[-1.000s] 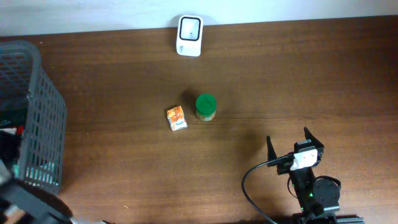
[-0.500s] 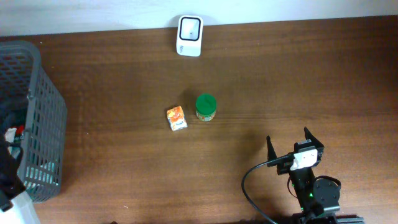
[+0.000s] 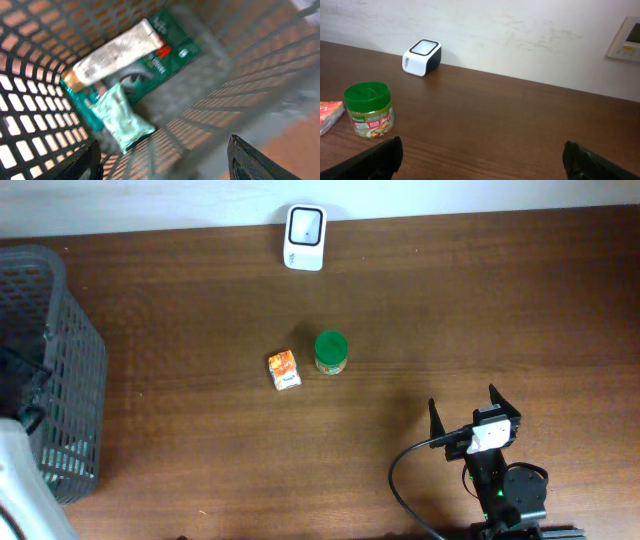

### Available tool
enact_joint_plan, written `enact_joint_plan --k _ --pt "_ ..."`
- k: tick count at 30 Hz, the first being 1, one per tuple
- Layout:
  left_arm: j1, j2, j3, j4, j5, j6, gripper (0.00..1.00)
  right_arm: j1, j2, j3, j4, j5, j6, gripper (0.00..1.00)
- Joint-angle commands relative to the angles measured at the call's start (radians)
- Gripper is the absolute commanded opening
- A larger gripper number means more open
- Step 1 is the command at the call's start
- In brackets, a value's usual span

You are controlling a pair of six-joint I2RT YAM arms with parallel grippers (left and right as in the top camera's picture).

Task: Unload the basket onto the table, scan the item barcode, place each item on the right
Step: 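Reach into the basket and grasp the pale green packet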

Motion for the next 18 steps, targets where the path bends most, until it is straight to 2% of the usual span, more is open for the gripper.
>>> enact_joint_plan --k 1,6,11,14,18 --pt "0.068 0.107 0.000 -0.025 -0.002 0.001 0.70 -0.006 -0.008 -0.008 0.000 -0.006 0.014 0.98" --pt "0.145 0.183 -0.005 -0.026 0.046 -0.013 0.70 -0.006 -0.008 -0.008 0.000 -0.006 0.014 0.98" --pt "0.225 0.224 -0.115 0.024 0.076 -0.034 0.75 -0.006 -0.008 -0.008 0.000 -0.006 0.014 0.98" --pt "0.283 0.235 -0.242 0.120 0.083 -0.037 0.79 -0.006 -0.008 -0.008 0.000 -0.006 0.014 0.98" --pt "0.292 0.256 -0.336 0.244 0.083 -0.036 0.82 -0.006 -0.008 -0.008 0.000 -0.006 0.014 0.98"
